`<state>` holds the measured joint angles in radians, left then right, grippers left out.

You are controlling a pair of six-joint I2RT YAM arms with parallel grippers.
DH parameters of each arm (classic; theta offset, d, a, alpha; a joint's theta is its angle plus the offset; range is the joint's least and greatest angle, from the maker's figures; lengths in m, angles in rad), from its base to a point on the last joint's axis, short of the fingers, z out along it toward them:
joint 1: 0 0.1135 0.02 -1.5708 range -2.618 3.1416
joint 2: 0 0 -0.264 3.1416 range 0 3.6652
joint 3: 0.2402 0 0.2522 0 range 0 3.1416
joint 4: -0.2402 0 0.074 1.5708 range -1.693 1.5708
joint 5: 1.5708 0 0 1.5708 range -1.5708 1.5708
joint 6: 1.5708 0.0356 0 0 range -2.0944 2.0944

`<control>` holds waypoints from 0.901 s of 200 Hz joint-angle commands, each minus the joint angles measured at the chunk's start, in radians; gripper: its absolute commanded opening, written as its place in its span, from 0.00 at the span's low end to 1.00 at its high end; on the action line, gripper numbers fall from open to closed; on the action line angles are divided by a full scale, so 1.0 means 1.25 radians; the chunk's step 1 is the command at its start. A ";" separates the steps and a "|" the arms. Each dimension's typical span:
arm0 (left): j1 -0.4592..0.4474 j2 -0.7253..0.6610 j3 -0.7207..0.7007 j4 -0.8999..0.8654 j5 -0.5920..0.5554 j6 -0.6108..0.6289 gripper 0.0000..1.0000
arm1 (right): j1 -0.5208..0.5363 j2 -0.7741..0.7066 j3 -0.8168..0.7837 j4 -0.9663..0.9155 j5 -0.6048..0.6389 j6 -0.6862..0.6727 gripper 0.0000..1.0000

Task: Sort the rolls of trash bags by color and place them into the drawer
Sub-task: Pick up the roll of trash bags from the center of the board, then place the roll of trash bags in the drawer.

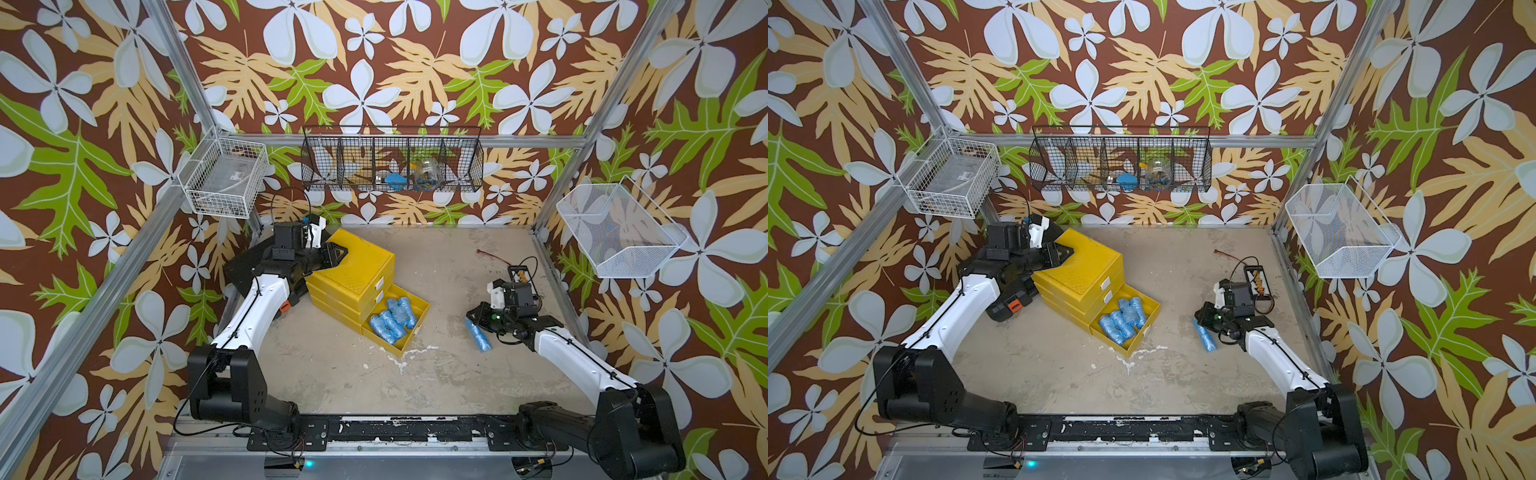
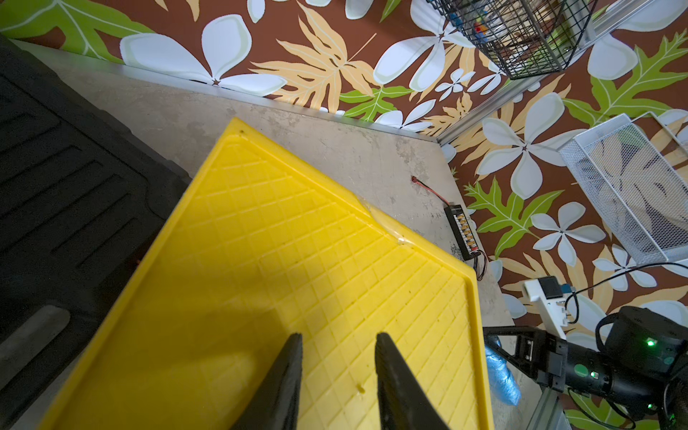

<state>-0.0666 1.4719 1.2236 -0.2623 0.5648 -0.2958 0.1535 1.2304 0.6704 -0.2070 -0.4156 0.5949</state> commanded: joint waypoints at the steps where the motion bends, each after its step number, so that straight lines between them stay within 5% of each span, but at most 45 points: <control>1: 0.000 0.001 0.004 -0.032 -0.023 0.014 0.37 | 0.049 0.037 0.069 0.051 -0.026 -0.032 0.00; 108: 0.001 -0.001 0.018 -0.063 -0.048 0.022 0.37 | 0.299 0.350 0.405 0.090 -0.006 -0.044 0.00; 180: 0.000 0.005 0.020 -0.068 -0.055 0.022 0.37 | 0.328 0.473 0.390 0.206 -0.003 0.095 0.00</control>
<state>-0.0666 1.4700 1.2446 -0.3058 0.5186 -0.2783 0.5510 1.7943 1.1774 -0.0338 -0.4332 0.6308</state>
